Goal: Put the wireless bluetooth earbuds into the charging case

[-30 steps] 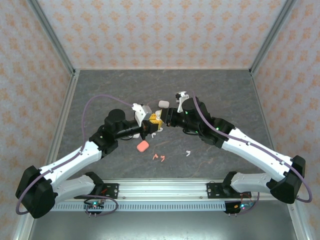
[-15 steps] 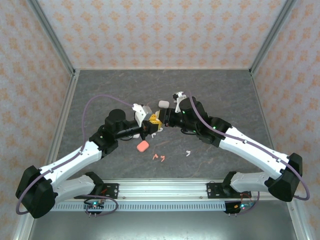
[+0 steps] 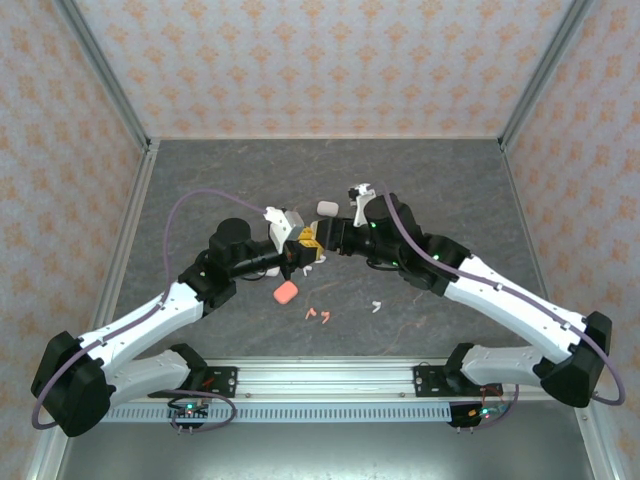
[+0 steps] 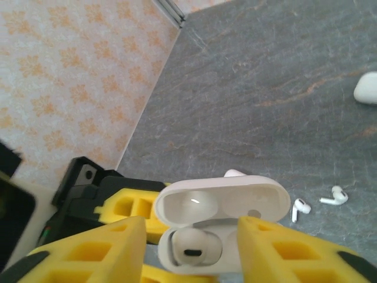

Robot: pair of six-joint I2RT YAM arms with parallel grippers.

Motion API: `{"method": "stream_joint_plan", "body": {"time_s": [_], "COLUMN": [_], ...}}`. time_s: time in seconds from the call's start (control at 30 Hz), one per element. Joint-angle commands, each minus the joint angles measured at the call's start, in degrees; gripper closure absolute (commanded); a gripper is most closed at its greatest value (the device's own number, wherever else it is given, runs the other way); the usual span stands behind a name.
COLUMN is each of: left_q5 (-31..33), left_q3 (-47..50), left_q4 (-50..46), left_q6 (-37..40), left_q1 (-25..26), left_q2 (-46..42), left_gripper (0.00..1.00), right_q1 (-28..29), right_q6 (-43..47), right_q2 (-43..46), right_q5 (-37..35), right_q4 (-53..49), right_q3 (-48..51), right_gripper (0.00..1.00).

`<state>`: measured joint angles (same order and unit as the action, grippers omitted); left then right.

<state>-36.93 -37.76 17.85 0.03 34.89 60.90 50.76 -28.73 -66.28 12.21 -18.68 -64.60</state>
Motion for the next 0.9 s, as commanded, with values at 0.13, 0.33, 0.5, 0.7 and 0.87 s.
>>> {"method": "stream_joint_plan", "body": {"time_s": [0.13, 0.33, 0.5, 0.7, 0.87], "left_q5": [0.66, 0.92, 0.96, 1.39, 1.68], "left_q3": [0.14, 1.45, 1.57, 1.46, 1.59], "left_q4": [3.8, 4.96, 4.17, 2.78, 2.47], "left_q6": [0.59, 0.59, 1.43, 1.99, 2.25], "left_q1": [0.53, 0.53, 0.52, 0.52, 0.52], "left_q2": [-2.82, -5.03, -6.64, -8.24, -8.19], "left_gripper": [1.0, 1.0, 1.0, 1.0, 1.0], "right_q1": [-1.58, -9.57, -15.73, -16.23, -15.16], "right_q6": [6.42, 4.48, 0.04, -4.4, -6.98], "right_q2": [6.09, 9.86, 10.74, 8.52, 2.98], "right_q5": [-3.98, -3.47, 0.52, -0.63, 1.74], "right_q4": [-8.17, -15.84, -17.73, -20.34, -17.84], "right_q3": [-3.99, 1.13, 9.16, 16.8, 21.52], "right_gripper": [0.43, 0.42, 0.42, 0.42, 0.43]}}
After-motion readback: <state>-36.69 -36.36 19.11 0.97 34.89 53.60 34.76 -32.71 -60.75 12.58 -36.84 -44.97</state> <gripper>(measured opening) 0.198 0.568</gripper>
